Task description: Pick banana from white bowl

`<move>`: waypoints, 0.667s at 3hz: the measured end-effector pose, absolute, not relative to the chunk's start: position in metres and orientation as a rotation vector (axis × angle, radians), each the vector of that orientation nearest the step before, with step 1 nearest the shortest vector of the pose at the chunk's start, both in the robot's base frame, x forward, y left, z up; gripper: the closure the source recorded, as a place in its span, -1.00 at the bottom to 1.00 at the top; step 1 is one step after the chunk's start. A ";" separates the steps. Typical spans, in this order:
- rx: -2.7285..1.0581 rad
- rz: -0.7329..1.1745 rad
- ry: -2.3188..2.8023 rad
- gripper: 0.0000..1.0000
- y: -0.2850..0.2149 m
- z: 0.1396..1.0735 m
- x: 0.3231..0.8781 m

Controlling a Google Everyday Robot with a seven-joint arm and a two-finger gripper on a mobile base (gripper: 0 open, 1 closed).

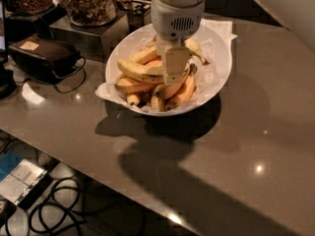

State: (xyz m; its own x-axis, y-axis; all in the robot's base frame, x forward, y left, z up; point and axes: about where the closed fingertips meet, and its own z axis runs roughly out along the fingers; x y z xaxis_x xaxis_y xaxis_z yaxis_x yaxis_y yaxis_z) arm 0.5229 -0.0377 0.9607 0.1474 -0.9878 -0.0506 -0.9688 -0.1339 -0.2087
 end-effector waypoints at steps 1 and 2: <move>-2.235 -0.161 1.935 -0.16 -0.042 0.958 0.527; -2.248 -0.166 1.938 -0.18 -0.044 0.953 0.530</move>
Offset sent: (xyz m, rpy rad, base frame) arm -0.0045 -0.0225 -0.0144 -0.0859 0.0728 -0.0001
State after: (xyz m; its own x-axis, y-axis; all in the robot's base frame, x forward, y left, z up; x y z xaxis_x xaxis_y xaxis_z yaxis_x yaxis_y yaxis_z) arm 0.5300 -0.0442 0.9532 0.1502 -0.9883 -0.0256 -0.9695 -0.1422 -0.1994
